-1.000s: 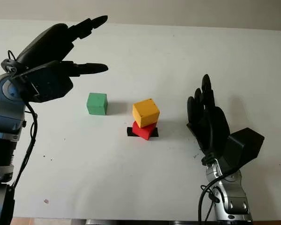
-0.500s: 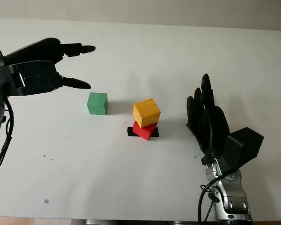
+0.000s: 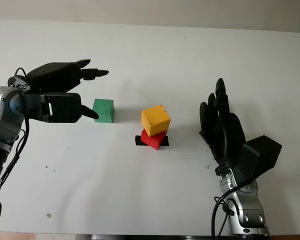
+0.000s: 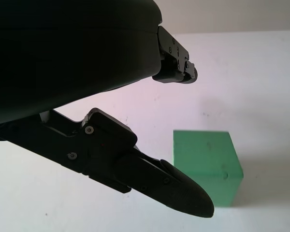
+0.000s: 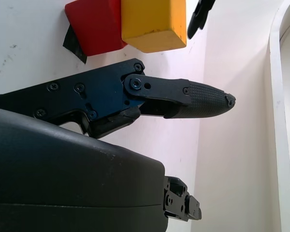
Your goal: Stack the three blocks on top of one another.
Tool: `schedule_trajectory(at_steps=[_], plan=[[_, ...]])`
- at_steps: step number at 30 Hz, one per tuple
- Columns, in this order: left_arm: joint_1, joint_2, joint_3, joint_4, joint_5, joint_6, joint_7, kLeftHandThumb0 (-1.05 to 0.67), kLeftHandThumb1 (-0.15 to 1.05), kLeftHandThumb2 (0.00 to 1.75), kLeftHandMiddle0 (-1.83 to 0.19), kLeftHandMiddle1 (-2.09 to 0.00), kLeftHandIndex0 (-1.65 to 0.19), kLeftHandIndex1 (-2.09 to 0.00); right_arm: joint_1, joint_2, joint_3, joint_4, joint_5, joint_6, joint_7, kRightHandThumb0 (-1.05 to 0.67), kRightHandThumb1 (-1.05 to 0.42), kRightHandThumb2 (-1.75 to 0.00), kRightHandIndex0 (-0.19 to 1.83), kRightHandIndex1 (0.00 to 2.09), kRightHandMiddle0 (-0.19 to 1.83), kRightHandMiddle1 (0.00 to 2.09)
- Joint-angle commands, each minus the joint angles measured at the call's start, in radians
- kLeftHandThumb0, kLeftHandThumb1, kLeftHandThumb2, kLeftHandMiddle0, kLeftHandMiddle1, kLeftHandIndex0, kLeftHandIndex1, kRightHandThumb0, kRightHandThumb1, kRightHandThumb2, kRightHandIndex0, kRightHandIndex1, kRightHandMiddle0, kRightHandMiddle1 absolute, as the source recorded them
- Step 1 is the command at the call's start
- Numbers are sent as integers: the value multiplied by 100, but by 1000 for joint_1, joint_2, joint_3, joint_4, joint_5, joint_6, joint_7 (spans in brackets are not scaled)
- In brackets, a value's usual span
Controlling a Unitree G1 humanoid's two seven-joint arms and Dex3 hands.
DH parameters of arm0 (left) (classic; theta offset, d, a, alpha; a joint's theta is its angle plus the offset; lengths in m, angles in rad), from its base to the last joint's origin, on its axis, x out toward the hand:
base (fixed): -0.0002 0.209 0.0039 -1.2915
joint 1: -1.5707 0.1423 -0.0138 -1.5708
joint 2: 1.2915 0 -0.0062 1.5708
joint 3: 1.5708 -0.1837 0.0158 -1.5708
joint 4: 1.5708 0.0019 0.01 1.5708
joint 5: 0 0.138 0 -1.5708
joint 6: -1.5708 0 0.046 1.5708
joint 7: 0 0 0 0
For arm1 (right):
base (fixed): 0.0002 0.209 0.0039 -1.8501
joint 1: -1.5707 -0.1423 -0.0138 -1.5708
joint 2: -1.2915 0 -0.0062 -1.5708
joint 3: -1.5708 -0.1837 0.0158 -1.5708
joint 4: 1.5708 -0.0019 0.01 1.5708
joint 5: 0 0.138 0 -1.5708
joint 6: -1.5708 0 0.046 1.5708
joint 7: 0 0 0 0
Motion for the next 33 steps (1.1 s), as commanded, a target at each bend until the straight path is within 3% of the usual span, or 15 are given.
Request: schedule_trajectory(at_steps=[1, 9, 10, 13, 15, 24, 29, 33], plan=[[7, -11, -22, -21, 23, 1, 11, -82, 87, 5, 6, -5, -23, -5, 9, -6, -6, -21, 7, -4, 1, -73, -105, -51, -19, 0, -19, 0], [21, -33, -39, 29, 60, -76, 116, -83, 85, 5, -1, -7, -41, -17, 10, -4, -11, -21, 11, -8, 3, -72, -105, -51, -19, 0, -19, 0], [24, -34, -40, 31, 68, -83, 132, -82, 86, 5, -3, -7, -39, -31, 10, -4, -11, -21, 13, -9, 5, -72, -105, -51, -19, 0, -19, 0], [28, -37, -42, 40, 82, -97, 167, -79, 87, 5, -11, -7, -16, -109, 9, -7, -9, -22, 10, -1, 5, -73, -105, -51, -19, 0, -19, 0], [27, -39, -43, 47, 84, -102, 176, -76, 88, 6, -16, -9, -16, -122, 7, -4, -11, -19, 11, -7, 3, -72, -105, -51, -19, 0, -19, 0], [23, -35, -46, 74, 100, -151, 219, -53, 94, 7, -32, -14, -35, -145, 3, -6, -13, -14, 15, -12, 8, -72, -105, -52, -19, 0, -19, 0], [22, -23, -54, 52, 170, -129, 249, -58, 95, 5, -33, -13, -29, -148, 3, -8, -12, -19, 8, -5, 4, -72, -105, -52, -19, 0, -19, 0], [25, -12, -48, 51, 175, -170, 273, -51, 97, 6, -37, -15, -34, -152, 3, -9, -12, -14, 10, -11, 10, -72, -105, -53, -19, 0, -19, 0]])
